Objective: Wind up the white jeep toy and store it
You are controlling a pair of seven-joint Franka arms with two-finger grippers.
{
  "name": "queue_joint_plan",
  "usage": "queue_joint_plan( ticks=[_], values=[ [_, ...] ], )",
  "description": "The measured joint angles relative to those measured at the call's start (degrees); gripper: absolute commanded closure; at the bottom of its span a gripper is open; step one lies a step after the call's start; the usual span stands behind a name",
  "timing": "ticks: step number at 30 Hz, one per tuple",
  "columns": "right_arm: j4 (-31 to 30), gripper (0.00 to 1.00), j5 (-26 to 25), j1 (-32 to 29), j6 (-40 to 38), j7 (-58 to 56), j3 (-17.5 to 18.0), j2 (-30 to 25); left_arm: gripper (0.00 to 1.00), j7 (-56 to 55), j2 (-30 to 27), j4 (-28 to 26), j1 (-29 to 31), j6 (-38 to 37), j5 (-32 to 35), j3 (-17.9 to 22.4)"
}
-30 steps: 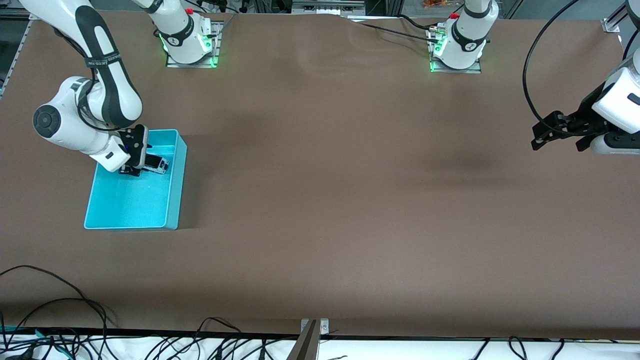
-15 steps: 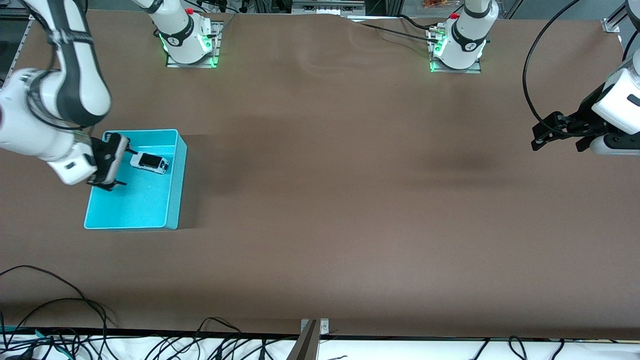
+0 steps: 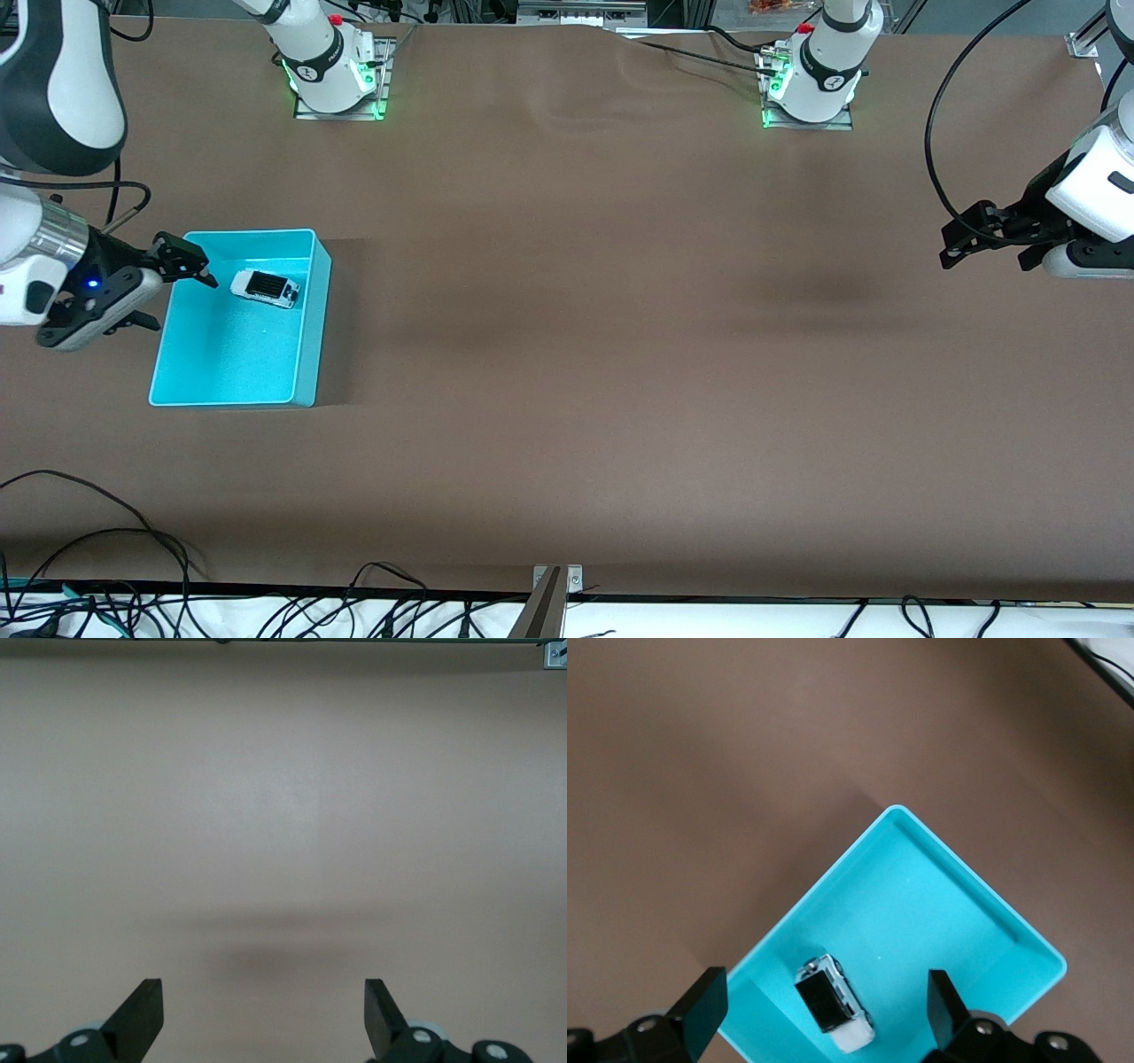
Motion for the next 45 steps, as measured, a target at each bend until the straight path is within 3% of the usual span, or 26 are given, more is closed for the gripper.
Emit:
queue_joint_plan(
  ticks=[10, 29, 32, 39, 45],
  values=[
    [6.66, 0.00, -6.50, 1.67, -5.82, 21.93, 0.07, 0.02, 0.00, 0.00, 0.15, 0.00, 0.10, 1.17, 0.00, 0.11],
    [9.40, 0.00, -7.64, 1.84, -7.06, 24.71, 0.20, -0.43, 0.00, 0.00, 0.70, 0.00, 0.70, 3.66, 0.00, 0.17],
    [9.54, 0.00, -7.67, -1.03, -8.83, 24.76, 2.98, -1.27, 0.00, 0.00, 0.70, 0.00, 0.71, 3.67, 0.00, 0.17],
    [9.12, 0.00, -8.22, -13.75, -12.22, 24.80, 15.30, -3.02, 0.00, 0.00, 0.70, 0.00, 0.75, 3.67, 0.00, 0.17],
    [7.06, 0.00, -9.51, -15.77, -12.68, 25.08, 17.27, -4.83, 0.00, 0.00, 0.70, 0.00, 0.76, 3.67, 0.00, 0.17]
  ],
)
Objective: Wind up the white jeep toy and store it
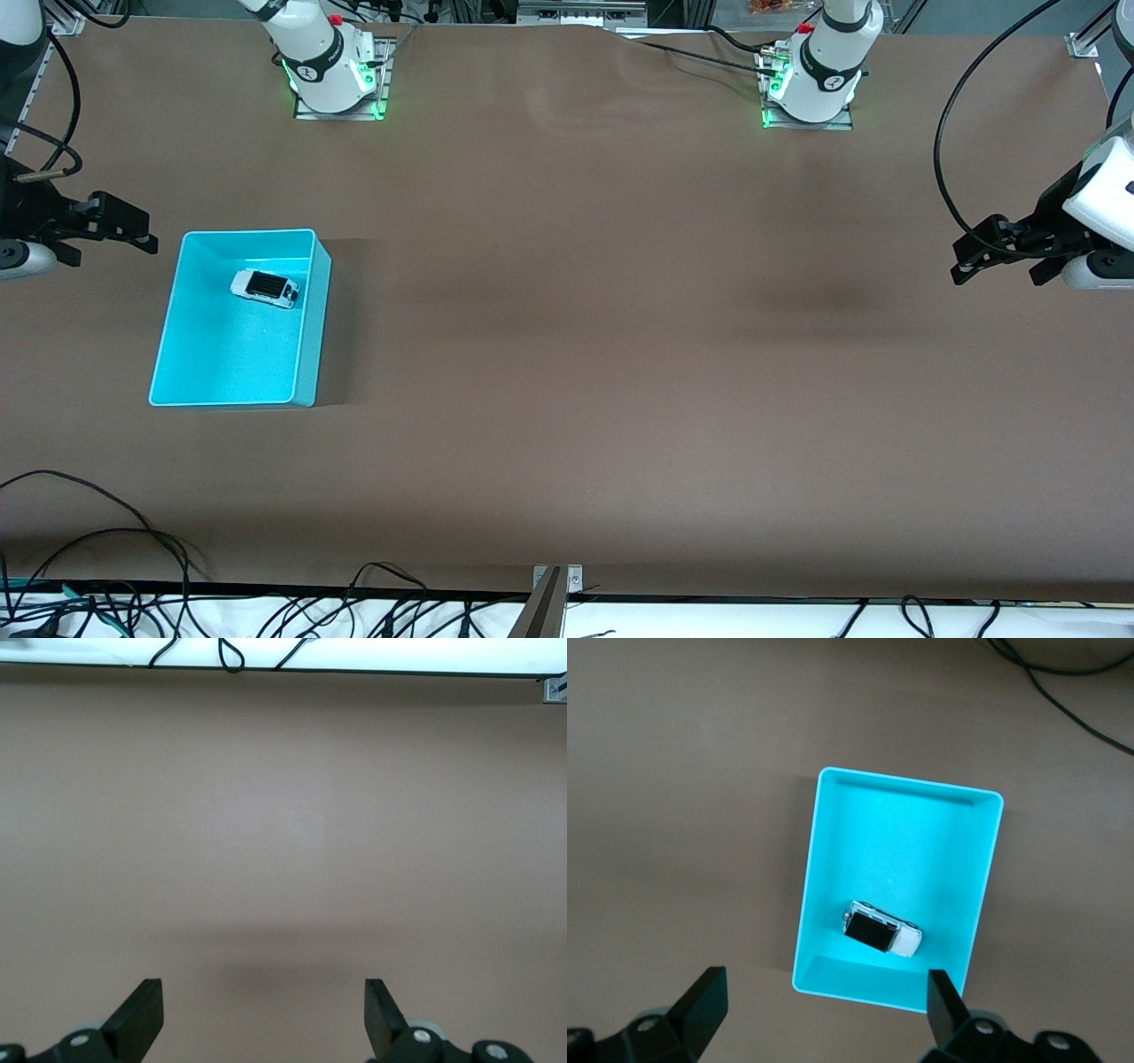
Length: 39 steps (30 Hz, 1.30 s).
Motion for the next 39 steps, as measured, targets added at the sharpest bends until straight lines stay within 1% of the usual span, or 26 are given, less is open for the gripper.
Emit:
queue_joint_plan(
  ticks=[39],
  values=[
    [-0.68, 0.00, -0.33, -0.13, 1.51, 0.20, 0.27, -0.07, 0.00, 0.00, 0.01, 0.00, 0.07, 0.00, 0.00, 0.01]
  ],
)
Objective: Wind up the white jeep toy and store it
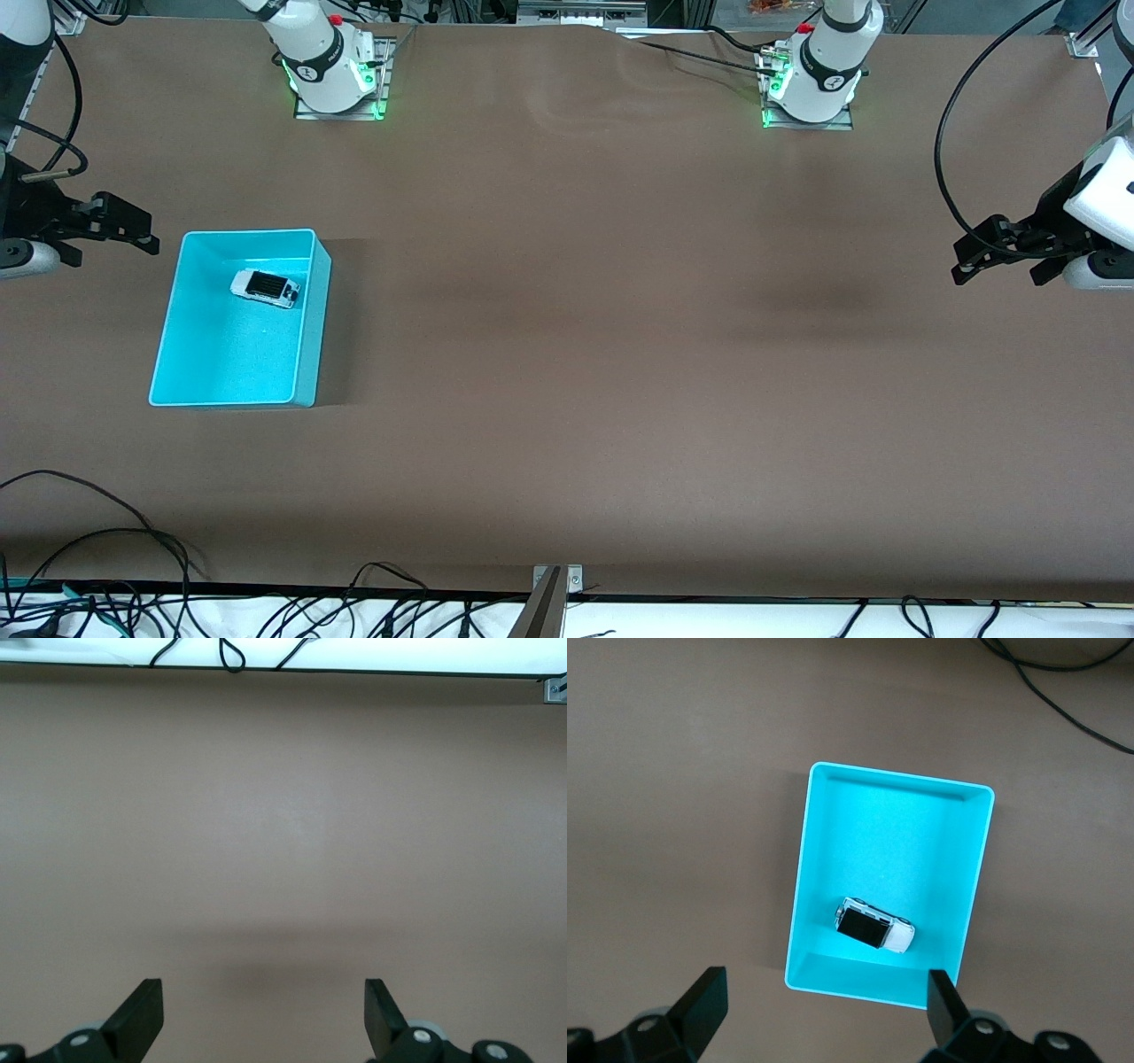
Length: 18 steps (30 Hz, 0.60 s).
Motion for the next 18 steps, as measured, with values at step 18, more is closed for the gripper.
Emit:
queue_joint_plan(
  ticks=[18],
  values=[
    [-0.28, 0.00, -0.01, -0.60, -0.02, 0.08, -0.03, 0.39, 0.00, 0.00, 0.00, 0.00, 0.00, 0.00, 0.00, 0.00]
  ],
)
